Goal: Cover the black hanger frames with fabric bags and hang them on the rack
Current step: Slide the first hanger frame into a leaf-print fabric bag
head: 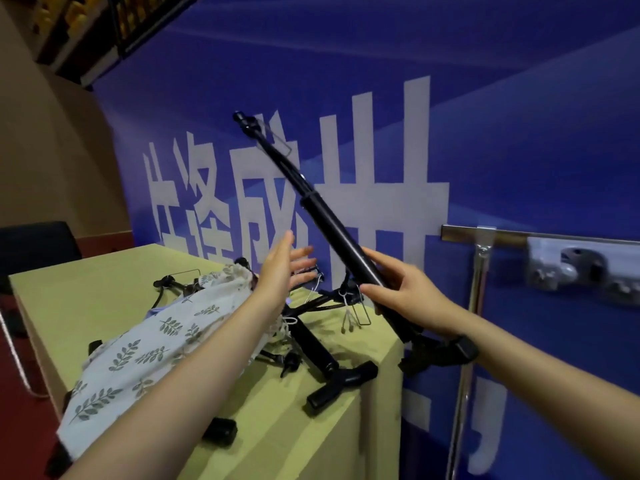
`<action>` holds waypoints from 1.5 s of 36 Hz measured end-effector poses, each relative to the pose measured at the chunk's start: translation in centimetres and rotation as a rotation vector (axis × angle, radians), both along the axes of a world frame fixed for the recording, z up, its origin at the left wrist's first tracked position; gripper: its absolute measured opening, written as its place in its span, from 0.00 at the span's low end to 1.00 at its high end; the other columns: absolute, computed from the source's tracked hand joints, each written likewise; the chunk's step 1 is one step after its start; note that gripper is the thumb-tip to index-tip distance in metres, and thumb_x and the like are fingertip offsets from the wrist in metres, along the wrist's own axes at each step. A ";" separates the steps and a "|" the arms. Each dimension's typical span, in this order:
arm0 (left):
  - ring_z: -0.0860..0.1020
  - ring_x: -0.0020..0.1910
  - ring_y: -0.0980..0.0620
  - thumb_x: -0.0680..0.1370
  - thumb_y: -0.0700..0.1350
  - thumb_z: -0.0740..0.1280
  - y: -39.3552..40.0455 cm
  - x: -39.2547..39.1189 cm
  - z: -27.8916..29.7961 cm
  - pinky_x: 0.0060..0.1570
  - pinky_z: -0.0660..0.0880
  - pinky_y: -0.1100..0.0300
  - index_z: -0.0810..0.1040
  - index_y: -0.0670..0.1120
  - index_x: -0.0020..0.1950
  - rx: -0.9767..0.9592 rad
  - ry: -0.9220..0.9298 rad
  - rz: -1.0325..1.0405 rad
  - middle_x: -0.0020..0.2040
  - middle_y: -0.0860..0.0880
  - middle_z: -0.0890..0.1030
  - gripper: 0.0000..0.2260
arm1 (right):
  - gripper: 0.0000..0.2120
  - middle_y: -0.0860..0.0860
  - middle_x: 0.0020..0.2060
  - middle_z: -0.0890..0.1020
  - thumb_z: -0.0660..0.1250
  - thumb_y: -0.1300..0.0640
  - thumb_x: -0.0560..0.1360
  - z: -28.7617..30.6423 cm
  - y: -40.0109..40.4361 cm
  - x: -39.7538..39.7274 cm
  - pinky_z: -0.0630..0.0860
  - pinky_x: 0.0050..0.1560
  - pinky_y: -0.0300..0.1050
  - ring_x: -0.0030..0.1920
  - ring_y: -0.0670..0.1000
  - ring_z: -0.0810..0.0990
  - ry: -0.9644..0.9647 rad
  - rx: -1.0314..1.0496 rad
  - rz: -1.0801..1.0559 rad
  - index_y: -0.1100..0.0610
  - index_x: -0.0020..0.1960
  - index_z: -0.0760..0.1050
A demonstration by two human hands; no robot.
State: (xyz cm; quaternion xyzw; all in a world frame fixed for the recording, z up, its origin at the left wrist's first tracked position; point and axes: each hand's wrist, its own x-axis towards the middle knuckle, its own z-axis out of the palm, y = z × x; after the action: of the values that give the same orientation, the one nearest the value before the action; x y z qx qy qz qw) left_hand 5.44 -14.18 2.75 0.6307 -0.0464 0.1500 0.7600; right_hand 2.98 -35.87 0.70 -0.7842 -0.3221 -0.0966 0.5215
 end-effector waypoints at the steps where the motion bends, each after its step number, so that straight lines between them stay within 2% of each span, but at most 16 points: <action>1: 0.81 0.50 0.45 0.83 0.55 0.56 -1.0 -0.3 0.4 0.43 0.78 0.56 0.72 0.46 0.62 0.020 -0.009 -0.038 0.56 0.41 0.82 0.16 | 0.32 0.53 0.54 0.79 0.70 0.58 0.75 -0.3 -0.2 -0.2 0.80 0.41 0.43 0.41 0.47 0.83 -0.013 -0.044 -0.004 0.42 0.75 0.62; 6: 0.81 0.55 0.43 0.80 0.52 0.64 -3.5 -1.3 0.5 0.63 0.73 0.41 0.73 0.44 0.60 0.065 -0.002 -0.145 0.52 0.43 0.84 0.14 | 0.28 0.44 0.54 0.79 0.69 0.52 0.76 -0.9 -2.1 -1.9 0.81 0.49 0.41 0.49 0.44 0.82 -0.072 -0.224 -0.076 0.42 0.73 0.64; 10: 0.81 0.56 0.44 0.80 0.48 0.64 -3.7 -1.9 0.2 0.62 0.74 0.42 0.71 0.42 0.61 0.005 -0.030 -0.196 0.54 0.41 0.83 0.14 | 0.12 0.46 0.43 0.82 0.62 0.45 0.79 -0.4 -3.7 -3.0 0.77 0.43 0.37 0.43 0.42 0.81 0.017 -0.382 -0.164 0.48 0.59 0.77; 13: 0.81 0.56 0.43 0.80 0.47 0.64 -4.2 -2.4 -0.1 0.59 0.77 0.44 0.70 0.38 0.63 0.018 -0.064 -0.125 0.54 0.40 0.83 0.16 | 0.17 0.51 0.42 0.81 0.57 0.43 0.81 -1.0 -4.3 -3.4 0.78 0.43 0.43 0.40 0.48 0.81 0.127 -0.469 -0.229 0.53 0.56 0.77; 18: 0.81 0.56 0.44 0.81 0.46 0.64 -5.3 -3.2 -0.9 0.57 0.78 0.47 0.73 0.42 0.57 0.008 -0.111 -0.133 0.57 0.39 0.81 0.09 | 0.15 0.54 0.45 0.81 0.58 0.43 0.80 -3.4 -4.4 -3.3 0.79 0.48 0.53 0.46 0.55 0.81 0.077 -0.321 -0.309 0.53 0.58 0.73; 21: 0.80 0.56 0.42 0.81 0.46 0.63 -5.3 -4.1 -0.6 0.60 0.76 0.46 0.74 0.42 0.55 0.024 -0.110 -0.190 0.53 0.40 0.80 0.08 | 0.15 0.57 0.45 0.80 0.58 0.43 0.80 -4.2 -4.5 -3.4 0.78 0.46 0.54 0.45 0.57 0.80 0.071 -0.276 -0.269 0.53 0.56 0.73; 23: 0.80 0.55 0.43 0.82 0.47 0.61 -4.4 -4.4 -0.2 0.61 0.76 0.46 0.74 0.42 0.54 0.021 -0.114 -0.191 0.50 0.43 0.80 0.09 | 0.14 0.55 0.41 0.79 0.59 0.43 0.80 -4.4 -4.8 -3.4 0.76 0.41 0.50 0.39 0.53 0.78 0.042 -0.273 -0.271 0.53 0.54 0.73; 27: 0.81 0.53 0.46 0.81 0.54 0.60 -0.5 -4.5 1.2 0.54 0.80 0.55 0.70 0.39 0.64 -0.119 -0.164 -0.014 0.57 0.40 0.77 0.20 | 0.13 0.50 0.39 0.79 0.60 0.42 0.79 -4.8 -5.9 -2.9 0.74 0.38 0.45 0.37 0.48 0.77 -0.031 -0.346 -0.346 0.52 0.51 0.73; 31: 0.79 0.49 0.49 0.81 0.54 0.62 4.8 -3.8 2.4 0.45 0.80 0.60 0.68 0.44 0.65 -0.417 -0.183 0.250 0.53 0.46 0.73 0.18 | 0.11 0.46 0.36 0.77 0.61 0.41 0.78 -5.8 -6.6 -2.4 0.69 0.33 0.40 0.34 0.46 0.75 -0.092 -0.462 -0.432 0.49 0.49 0.70; 33: 0.78 0.57 0.47 0.81 0.52 0.63 7.6 -2.8 2.7 0.46 0.80 0.60 0.59 0.43 0.75 -0.461 -0.188 0.370 0.62 0.46 0.72 0.27 | 0.12 0.46 0.36 0.76 0.61 0.40 0.78 -6.3 -6.7 -2.1 0.69 0.32 0.40 0.35 0.45 0.76 -0.110 -0.507 -0.466 0.48 0.51 0.69; 36: 0.73 0.65 0.47 0.81 0.50 0.62 10.3 -2.3 2.5 0.54 0.79 0.59 0.50 0.46 0.79 -0.328 -0.153 0.578 0.75 0.45 0.63 0.31 | 0.13 0.44 0.36 0.76 0.60 0.39 0.77 -7.0 -6.6 -1.8 0.68 0.32 0.40 0.36 0.43 0.75 -0.135 -0.532 -0.494 0.47 0.53 0.68; 40: 0.70 0.68 0.47 0.79 0.53 0.62 12.2 -2.3 1.8 0.66 0.71 0.48 0.60 0.48 0.77 0.051 -0.090 0.741 0.74 0.47 0.65 0.28 | 0.14 0.41 0.36 0.74 0.60 0.39 0.78 -7.2 -6.1 -1.9 0.67 0.32 0.38 0.35 0.42 0.74 -0.171 -0.542 -0.503 0.47 0.56 0.69; 44: 0.78 0.56 0.45 0.78 0.54 0.62 13.8 -1.5 0.9 0.60 0.75 0.49 0.76 0.47 0.61 0.239 -0.012 0.738 0.57 0.49 0.77 0.16 | 0.16 0.41 0.36 0.74 0.59 0.40 0.78 -7.2 -6.4 -2.0 0.67 0.32 0.37 0.35 0.41 0.74 -0.236 -0.605 -0.519 0.48 0.59 0.70; 47: 0.79 0.48 0.43 0.80 0.49 0.60 13.4 -1.5 0.4 0.46 0.72 0.53 0.76 0.48 0.48 0.335 -0.031 0.784 0.42 0.49 0.78 0.08 | 0.17 0.42 0.36 0.75 0.57 0.39 0.79 -7.7 -6.9 -1.9 0.68 0.31 0.38 0.34 0.42 0.73 -0.265 -0.654 -0.551 0.49 0.60 0.69; 51: 0.80 0.49 0.45 0.81 0.45 0.58 12.3 -1.5 0.3 0.48 0.74 0.53 0.79 0.46 0.58 0.288 -0.063 0.830 0.48 0.50 0.79 0.11 | 0.16 0.43 0.36 0.74 0.57 0.40 0.79 -8.2 -7.0 -1.8 0.67 0.30 0.39 0.33 0.42 0.73 -0.270 -0.660 -0.569 0.50 0.59 0.69; 54: 0.79 0.47 0.48 0.82 0.43 0.57 11.9 -1.6 0.2 0.51 0.76 0.53 0.80 0.46 0.57 0.221 -0.077 0.833 0.46 0.50 0.80 0.12 | 0.16 0.43 0.36 0.75 0.57 0.40 0.79 -8.3 -7.0 -1.9 0.68 0.30 0.39 0.33 0.43 0.74 -0.259 -0.659 -0.560 0.50 0.59 0.69</action>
State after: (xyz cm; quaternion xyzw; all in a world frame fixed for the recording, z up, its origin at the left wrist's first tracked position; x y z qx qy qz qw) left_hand 3.85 -2.25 2.98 0.6672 0.1681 0.4613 0.5602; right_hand 1.03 -42.85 -7.61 -0.9467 -0.1738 -0.2236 0.1532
